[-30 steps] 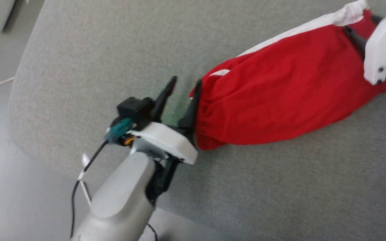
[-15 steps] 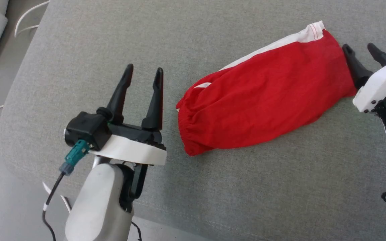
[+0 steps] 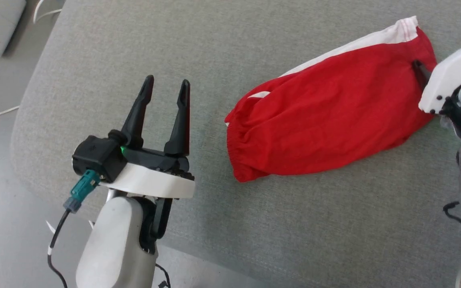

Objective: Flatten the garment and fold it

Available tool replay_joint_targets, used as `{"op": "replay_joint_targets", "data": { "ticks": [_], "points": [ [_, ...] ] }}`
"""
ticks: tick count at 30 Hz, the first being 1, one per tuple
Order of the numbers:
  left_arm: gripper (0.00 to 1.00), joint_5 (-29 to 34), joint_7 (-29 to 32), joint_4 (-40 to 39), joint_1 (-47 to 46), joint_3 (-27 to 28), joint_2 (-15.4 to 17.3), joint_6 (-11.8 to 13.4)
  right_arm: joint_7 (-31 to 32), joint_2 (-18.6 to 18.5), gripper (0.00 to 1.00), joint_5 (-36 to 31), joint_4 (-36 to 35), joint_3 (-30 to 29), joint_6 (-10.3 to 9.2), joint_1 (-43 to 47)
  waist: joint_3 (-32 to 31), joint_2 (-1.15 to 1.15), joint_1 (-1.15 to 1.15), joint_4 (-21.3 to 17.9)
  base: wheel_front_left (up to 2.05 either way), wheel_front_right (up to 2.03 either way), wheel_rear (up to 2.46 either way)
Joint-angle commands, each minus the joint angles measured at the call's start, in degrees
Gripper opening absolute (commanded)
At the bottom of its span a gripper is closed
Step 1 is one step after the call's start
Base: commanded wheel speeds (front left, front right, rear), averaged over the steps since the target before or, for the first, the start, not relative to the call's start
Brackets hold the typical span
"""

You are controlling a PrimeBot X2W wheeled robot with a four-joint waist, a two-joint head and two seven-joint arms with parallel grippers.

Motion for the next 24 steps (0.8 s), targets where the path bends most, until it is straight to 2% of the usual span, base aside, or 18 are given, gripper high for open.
{"op": "replay_joint_targets", "data": {
  "ticks": [1,3,4,6,7,16,24],
  "points": [
    [1.00,-0.43,-0.27,0.11,0.61,-0.40,-0.26,0.11,3.63,1.28,1.00,-2.53,1.83,-0.30,-0.05,-0.29,0.23,-0.01,0.00,0.46,0.00,0.00,0.00],
    [1.00,-0.57,-0.27,0.13,0.65,-0.49,-0.27,0.24,5.02,1.68,1.00,-3.22,2.13,-0.40,-0.05,-0.37,0.18,-0.01,0.00,0.45,0.00,0.00,0.00],
    [1.00,-0.65,-0.27,0.20,0.72,-0.54,-0.27,0.36,5.98,2.04,0.45,-3.62,2.15,-0.40,-0.05,-0.34,0.09,-0.01,0.00,0.38,0.00,0.00,0.00],
    [1.00,-0.70,-0.27,0.38,0.92,-0.49,-0.27,0.55,6.33,2.58,0.19,-3.67,1.38,-0.39,-0.05,-0.04,-0.20,-0.01,0.00,0.01,0.00,0.00,0.00],
    [1.00,-0.66,-0.27,0.49,1.05,-0.40,-0.27,0.59,5.91,2.65,0.00,-3.69,0.72,-0.36,-0.05,0.28,-0.43,-0.01,0.00,-0.27,0.00,0.00,0.00],
    [1.00,0.51,-0.27,3.48,2.58,-0.31,-0.27,-0.45,1.01,-0.10,0.00,-0.72,-9.23,-0.96,-0.05,6.75,-3.81,-0.01,0.00,-3.96,0.00,0.00,0.00],
    [1.00,2.00,-0.27,6.71,3.68,0.01,-0.28,-1.58,2.38,-1.67,0.00,-1.46,-23.65,-7.61,-0.05,17.88,-7.01,-0.01,0.00,-7.42,0.00,0.00,0.00]
  ]
}}
